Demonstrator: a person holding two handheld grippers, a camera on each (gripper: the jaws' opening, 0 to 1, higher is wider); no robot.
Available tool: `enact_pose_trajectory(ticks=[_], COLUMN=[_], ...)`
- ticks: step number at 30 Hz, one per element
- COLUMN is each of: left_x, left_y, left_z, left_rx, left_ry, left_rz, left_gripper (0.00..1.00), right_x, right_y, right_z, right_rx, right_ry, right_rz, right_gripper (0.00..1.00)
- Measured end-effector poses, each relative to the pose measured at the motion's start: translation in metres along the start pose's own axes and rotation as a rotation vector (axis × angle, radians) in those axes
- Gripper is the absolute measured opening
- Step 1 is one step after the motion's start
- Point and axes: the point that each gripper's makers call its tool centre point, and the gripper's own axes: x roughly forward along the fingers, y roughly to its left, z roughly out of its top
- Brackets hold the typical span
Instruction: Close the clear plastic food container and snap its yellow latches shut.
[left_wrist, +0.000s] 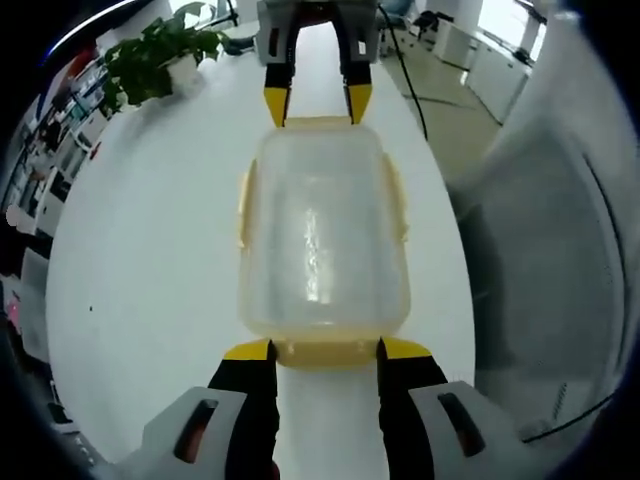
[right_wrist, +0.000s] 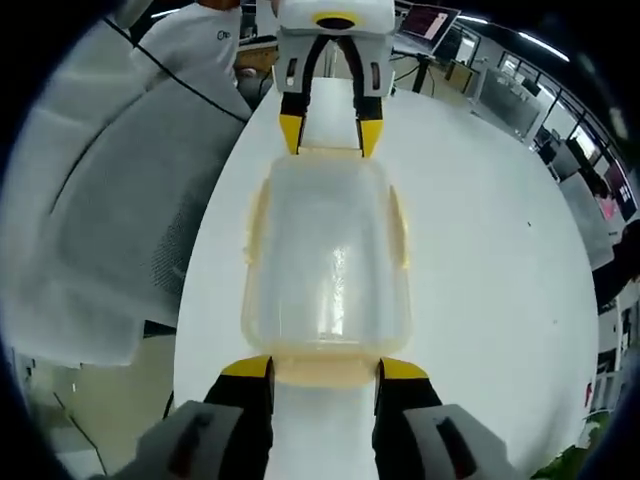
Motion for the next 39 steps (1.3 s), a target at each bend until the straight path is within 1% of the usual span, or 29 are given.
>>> enact_pose_trajectory(ticks=[6,7,11,17,20,23,24,26,27,29,30,32,33,34,35,36,37,38,39], left_x=[0.004,0.004,0.004,0.005,0.007,0.007,0.007,0.006,0.005,0.003,0.001,-0.001,-0.003,-0.005,-0.008,-0.01,-0.013,-0.015,-0.018], left_y=[-0.001,-0.001,-0.001,-0.001,-0.001,-0.002,-0.002,-0.003,-0.004,-0.004,-0.004,-0.005,-0.007,-0.007,-0.008,-0.009,-0.009,-0.008,-0.006], left_z=[-0.003,-0.004,-0.004,-0.005,-0.006,-0.007,-0.007,-0.009,-0.011,-0.014,-0.014,-0.013,-0.011,-0.011,-0.01,-0.01,-0.008,-0.005,-0.001], left_rx=[-0.001,-0.002,-0.004,0.0,0.017,0.0,0.002,0.006,0.005,0.003,-0.01,-0.051,-0.085,-0.11,-0.135,-0.159,-0.232,-0.28,-0.363], left_ry=[0.01,0.011,0.002,0.002,0.004,-0.006,-0.005,-0.004,-0.003,0.004,-0.006,-0.021,-0.044,-0.057,-0.077,-0.088,-0.123,-0.149,-0.195], left_rz=[-0.012,-0.01,-0.015,-0.015,-0.006,-0.003,-0.001,0.0,-0.001,-0.001,-0.002,-0.001,-0.006,-0.007,-0.01,-0.018,-0.023,-0.02,-0.015], left_gripper=[0.36,0.36,0.37,0.37,0.37,0.38,0.38,0.37,0.37,0.38,0.4,0.43,0.44,0.45,0.45,0.45,0.45,0.45,0.44], right_x=[0.006,0.005,0.008,0.009,0.01,0.01,0.01,0.011,0.01,0.007,0.005,0.003,0.0,-0.002,-0.005,-0.008,-0.013,-0.016,-0.023], right_y=[0.002,0.001,0.002,0.005,0.006,0.007,0.008,0.01,0.012,0.014,0.014,0.012,0.013,0.015,0.02,0.02,0.015,0.01,0.003], right_z=[0.0,0.001,-0.001,-0.003,-0.004,-0.007,-0.009,-0.014,-0.015,-0.016,-0.014,-0.013,-0.01,-0.007,-0.005,-0.004,0.0,0.003,0.005], right_rx=[0.008,0.014,0.01,0.018,0.005,-0.007,-0.012,-0.01,-0.001,0.028,0.039,0.053,0.086,0.114,0.161,0.202,0.253,0.29,0.377], right_ry=[-0.004,-0.015,-0.001,-0.003,0.001,0.016,0.026,0.044,0.048,0.042,0.031,0.021,0.006,-0.011,-0.024,-0.029,-0.061,-0.086,-0.107], right_rz=[0.008,0.003,0.012,0.016,0.011,0.009,0.013,0.016,0.022,0.03,0.023,0.008,0.001,0.004,0.025,0.023,-0.002,-0.024,-0.054], right_gripper=[0.37,0.37,0.37,0.38,0.38,0.39,0.39,0.46,0.47,0.41,0.4,0.43,0.43,0.46,0.52,0.56,0.56,0.53,0.46])
